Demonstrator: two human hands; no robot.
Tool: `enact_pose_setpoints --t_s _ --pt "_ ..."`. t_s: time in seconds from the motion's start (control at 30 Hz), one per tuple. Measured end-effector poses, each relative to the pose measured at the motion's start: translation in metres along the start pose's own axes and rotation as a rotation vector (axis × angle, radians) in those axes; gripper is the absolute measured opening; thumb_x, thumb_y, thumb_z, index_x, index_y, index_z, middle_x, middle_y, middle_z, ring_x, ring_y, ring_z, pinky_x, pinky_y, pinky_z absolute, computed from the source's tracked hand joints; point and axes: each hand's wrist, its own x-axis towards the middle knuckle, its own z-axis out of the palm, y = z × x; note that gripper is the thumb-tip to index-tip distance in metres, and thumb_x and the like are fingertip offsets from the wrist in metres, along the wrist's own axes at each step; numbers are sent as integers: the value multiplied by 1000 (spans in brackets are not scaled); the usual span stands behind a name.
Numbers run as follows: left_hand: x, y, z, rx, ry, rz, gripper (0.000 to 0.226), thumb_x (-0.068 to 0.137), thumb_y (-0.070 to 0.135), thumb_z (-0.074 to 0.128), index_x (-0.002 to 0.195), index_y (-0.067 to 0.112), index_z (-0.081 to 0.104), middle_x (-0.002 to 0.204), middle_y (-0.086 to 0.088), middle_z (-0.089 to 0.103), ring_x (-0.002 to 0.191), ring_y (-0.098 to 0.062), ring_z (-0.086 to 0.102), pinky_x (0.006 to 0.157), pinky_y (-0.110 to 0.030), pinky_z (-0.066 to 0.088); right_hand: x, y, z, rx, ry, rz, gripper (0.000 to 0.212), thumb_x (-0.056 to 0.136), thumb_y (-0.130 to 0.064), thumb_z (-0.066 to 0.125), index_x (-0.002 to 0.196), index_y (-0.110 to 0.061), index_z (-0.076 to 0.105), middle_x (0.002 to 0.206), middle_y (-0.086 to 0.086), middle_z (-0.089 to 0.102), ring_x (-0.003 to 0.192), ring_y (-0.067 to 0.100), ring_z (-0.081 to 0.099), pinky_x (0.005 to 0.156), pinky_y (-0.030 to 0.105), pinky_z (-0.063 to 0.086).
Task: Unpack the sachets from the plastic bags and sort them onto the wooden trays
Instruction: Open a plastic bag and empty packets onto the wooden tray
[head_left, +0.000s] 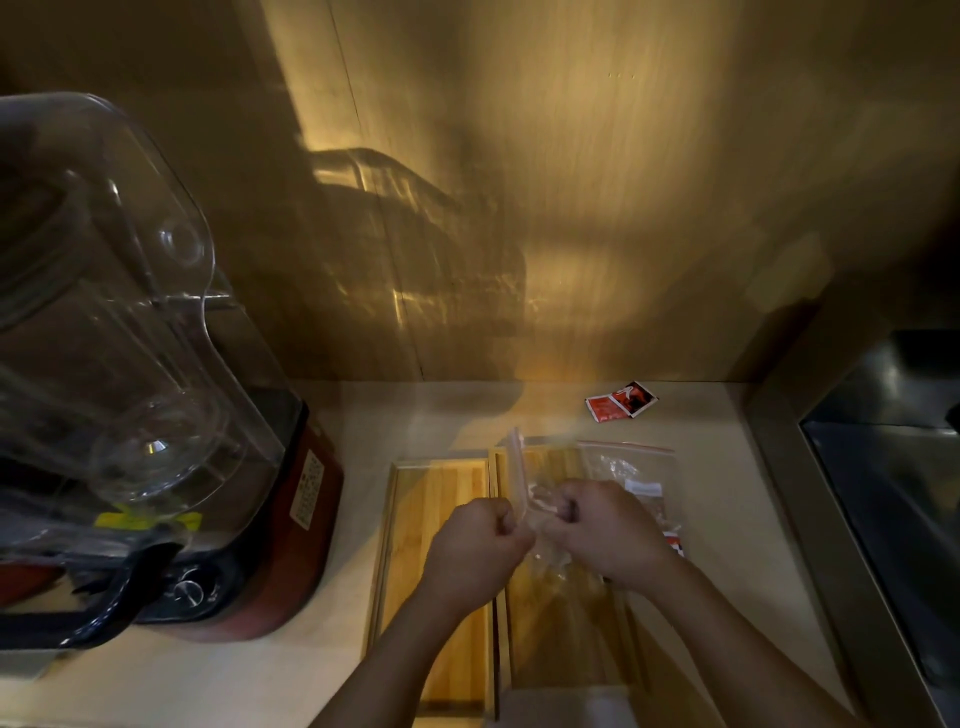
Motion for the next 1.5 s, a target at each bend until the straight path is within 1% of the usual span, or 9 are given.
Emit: enact_pose_setpoints --t_s 0.1,0.23,0.43,0.57,0.73,0.97,1.17,1.3,1.5 --pt "-2 7 4 141 75 31 26 77 15 58 59 24 41 74 3 46 59 -8 42 53 -23 33 1 -3 2 -70 -60 -12 22 81 -27 60 67 -27 43 72 -4 52 67 13 52 61 29 43" --pt "-1 4 8 20 46 -12 18 78 6 57 80 21 47 77 0 61 67 -18 60 59 -37 49 0 -4 8 -40 -174 -65 10 85 -22 58 93 -24 52 97 1 62 87 16 59 75 33 51" --pt "-6 0 4 -57 128 0 9 88 24 58 83 16 59 68 1 65 59 -14 61 62 -40 55 -1 0 3 -133 -49 -157 29 92 -33 46 64 -35 43 63 -12 47 63 6 49 59 24 38" --pt "-12 2 5 234 248 -1 16 89 32 52 77 22 55 67 6 58 67 -18 59 61 -34 48 -3 -1 4 -252 50 -188 21 93 -31 43 73 -26 50 64 -7 48 64 11 50 57 22 36" --pt "-18 3 3 320 330 -49 5 86 25 51 90 21 49 83 4 56 70 -16 53 58 -30 43 -7 1 1 -230 138 -97 40 88 -23 49 56 -32 26 59 -14 37 55 0 38 50 17 23" --pt "-16 5 18 139 148 2 27 85 6 52 104 24 46 89 4 68 79 -16 64 69 -44 56 -10 5 7 -179 -40 -179 24 88 -15 49 111 -23 48 97 -8 51 87 12 53 72 27 45" --pt "-13 5 17 160 199 69 12 89 27 56 95 19 61 86 3 70 79 -16 64 69 -38 54 -9 13 3 -208 -23 -253 18 93 -30 46 94 -17 58 84 -6 53 78 11 51 71 26 42" --pt "-15 6 14 230 277 83 29 88 46 51 83 19 59 67 7 59 63 -14 57 57 -31 45 -7 18 2 -213 109 -270 29 95 -36 41 89 -16 62 75 -7 52 69 10 49 67 27 36" --pt "-15 6 12 337 367 40 30 92 42 44 83 16 57 74 -3 67 67 -24 63 61 -37 50 -6 14 5 -228 388 -229 33 92 -31 49 71 -14 68 61 5 68 52 14 50 59 26 31"
